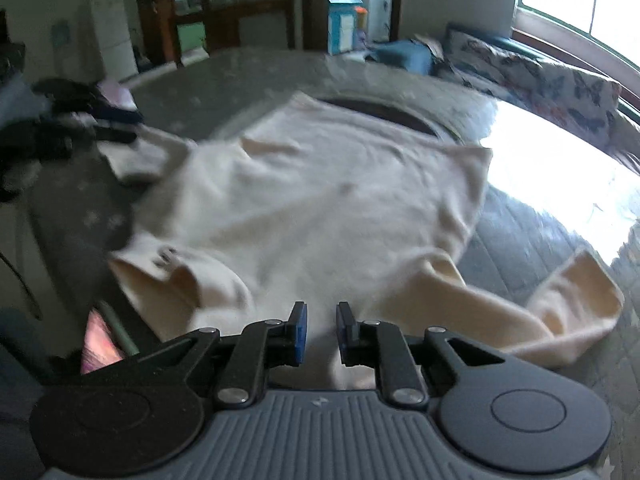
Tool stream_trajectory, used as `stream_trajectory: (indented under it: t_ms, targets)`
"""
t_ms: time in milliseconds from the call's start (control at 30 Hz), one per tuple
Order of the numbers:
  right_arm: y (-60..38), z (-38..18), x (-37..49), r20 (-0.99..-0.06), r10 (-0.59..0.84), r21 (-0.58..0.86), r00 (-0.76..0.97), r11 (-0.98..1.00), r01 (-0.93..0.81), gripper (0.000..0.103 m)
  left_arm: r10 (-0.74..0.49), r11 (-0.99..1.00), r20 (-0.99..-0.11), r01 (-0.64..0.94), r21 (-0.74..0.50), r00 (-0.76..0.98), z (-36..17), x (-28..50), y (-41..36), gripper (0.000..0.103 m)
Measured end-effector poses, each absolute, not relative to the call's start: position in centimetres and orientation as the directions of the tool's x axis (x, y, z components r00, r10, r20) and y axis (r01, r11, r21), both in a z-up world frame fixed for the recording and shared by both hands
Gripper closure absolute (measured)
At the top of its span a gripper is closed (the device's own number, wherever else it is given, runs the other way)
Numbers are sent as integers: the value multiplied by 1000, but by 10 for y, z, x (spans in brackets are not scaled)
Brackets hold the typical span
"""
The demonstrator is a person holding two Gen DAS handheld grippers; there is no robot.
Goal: Fold clothes
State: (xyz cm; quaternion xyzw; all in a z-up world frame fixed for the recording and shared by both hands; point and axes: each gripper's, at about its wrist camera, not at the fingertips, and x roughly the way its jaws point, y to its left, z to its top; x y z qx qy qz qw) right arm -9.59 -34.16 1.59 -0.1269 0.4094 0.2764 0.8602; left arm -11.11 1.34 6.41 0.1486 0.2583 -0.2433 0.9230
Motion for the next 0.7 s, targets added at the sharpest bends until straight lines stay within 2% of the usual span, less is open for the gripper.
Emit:
stream_trajectory:
  t_ms: [133, 233, 433, 533, 600, 700]
  targets:
    - [-340, 13, -98, -776, 365, -10, 514, 808, -590, 85, -253, 906, -610, 406, 124, 751, 47, -100, 37, 76]
    - [-334, 11, -99, -778, 355, -37, 518, 797, -602, 83, -180, 920, -642, 359, 158, 746, 32, -95, 47, 76]
    - [-331, 15, -92, -777, 360, -31, 516, 797, -603, 80, -80, 933, -644, 284, 221, 761, 30, -81, 59, 76]
    - [-335, 27, -87, -755, 389, -8, 528, 799, -601, 80, -71, 939, -652, 271, 211, 755, 39, -68, 60, 76]
    - [-338, 37, -78, -738, 391, -8, 550, 810, -587, 79, -126, 948, -642, 282, 146, 756, 54, -58, 55, 75]
    - [-344, 46, -56, -720, 380, -15, 581, 828, -561, 78, -207, 950, -618, 307, 58, 758, 73, -38, 39, 66]
